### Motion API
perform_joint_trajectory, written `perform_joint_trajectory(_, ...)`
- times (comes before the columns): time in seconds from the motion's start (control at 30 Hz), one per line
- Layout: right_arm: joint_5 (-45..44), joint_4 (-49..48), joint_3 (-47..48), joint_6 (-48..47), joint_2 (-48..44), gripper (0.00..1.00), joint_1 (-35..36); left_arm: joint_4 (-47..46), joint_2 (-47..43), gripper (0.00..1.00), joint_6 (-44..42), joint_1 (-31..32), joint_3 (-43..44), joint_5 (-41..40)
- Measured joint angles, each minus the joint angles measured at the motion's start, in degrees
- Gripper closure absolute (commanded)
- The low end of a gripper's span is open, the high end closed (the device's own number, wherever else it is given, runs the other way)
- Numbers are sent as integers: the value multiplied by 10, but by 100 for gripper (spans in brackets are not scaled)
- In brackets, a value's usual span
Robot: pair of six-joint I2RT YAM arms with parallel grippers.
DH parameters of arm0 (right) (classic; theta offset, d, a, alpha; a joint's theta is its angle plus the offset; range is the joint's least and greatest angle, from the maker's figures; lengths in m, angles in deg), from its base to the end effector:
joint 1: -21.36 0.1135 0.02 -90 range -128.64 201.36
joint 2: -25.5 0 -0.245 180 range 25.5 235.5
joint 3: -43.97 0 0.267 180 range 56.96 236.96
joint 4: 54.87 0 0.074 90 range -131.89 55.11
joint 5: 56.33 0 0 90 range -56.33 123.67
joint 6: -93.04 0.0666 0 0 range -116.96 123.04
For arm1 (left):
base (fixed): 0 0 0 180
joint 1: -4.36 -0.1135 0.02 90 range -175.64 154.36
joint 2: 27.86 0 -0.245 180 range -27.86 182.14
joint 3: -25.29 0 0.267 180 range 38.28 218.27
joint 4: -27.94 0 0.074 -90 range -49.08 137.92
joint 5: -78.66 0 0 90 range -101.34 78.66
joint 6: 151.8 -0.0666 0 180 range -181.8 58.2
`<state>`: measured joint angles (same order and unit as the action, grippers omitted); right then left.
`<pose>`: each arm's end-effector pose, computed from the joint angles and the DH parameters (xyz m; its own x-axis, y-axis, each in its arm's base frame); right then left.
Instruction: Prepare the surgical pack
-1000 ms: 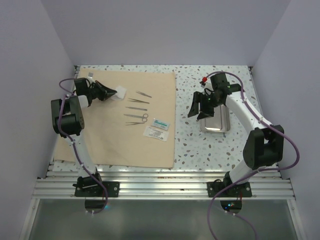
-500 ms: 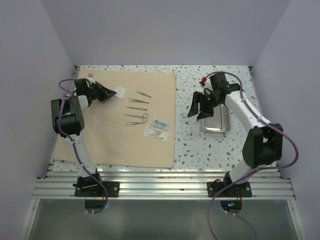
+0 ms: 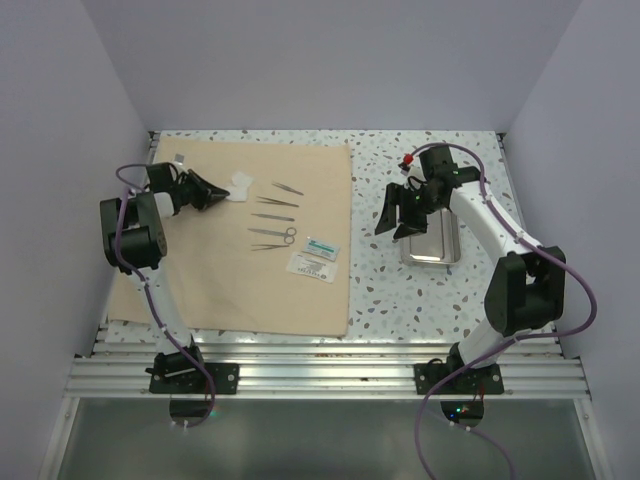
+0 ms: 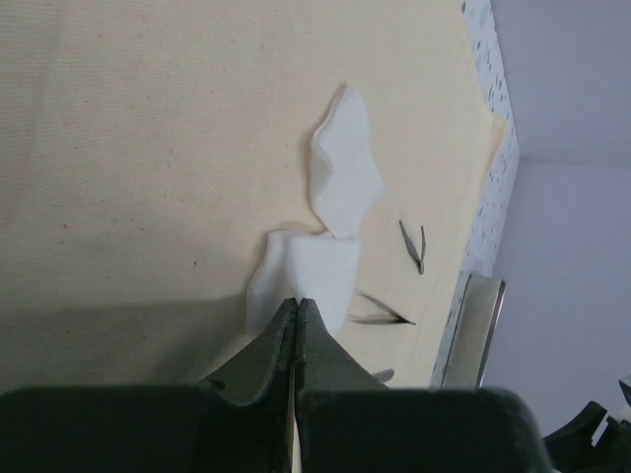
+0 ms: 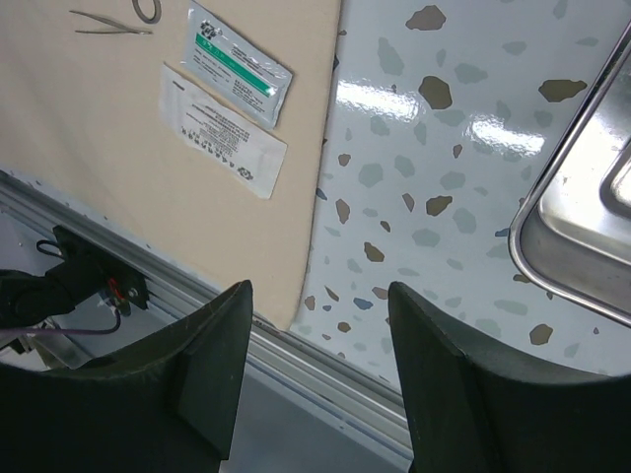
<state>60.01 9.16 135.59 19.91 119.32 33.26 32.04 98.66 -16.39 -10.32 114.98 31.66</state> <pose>0.3432 0.1025 0.2254 -0.9614 0.0632 -0.2679 -0.0844 0.8587 0.5056 0.4683 0.0757 0.0700 -0.6679 -0.7134 -0.2122 -0.2315 0.4701 -0.8517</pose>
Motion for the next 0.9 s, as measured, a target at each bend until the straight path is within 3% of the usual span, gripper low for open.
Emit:
perform_joint_trajectory(0.63,0,0,0,0,7,39,0,23,24,100,-7,0,36,0)
perform_joint_trajectory(0.9,2,0,0,0,7,39,0,39,27,76,-17,-1,38,6)
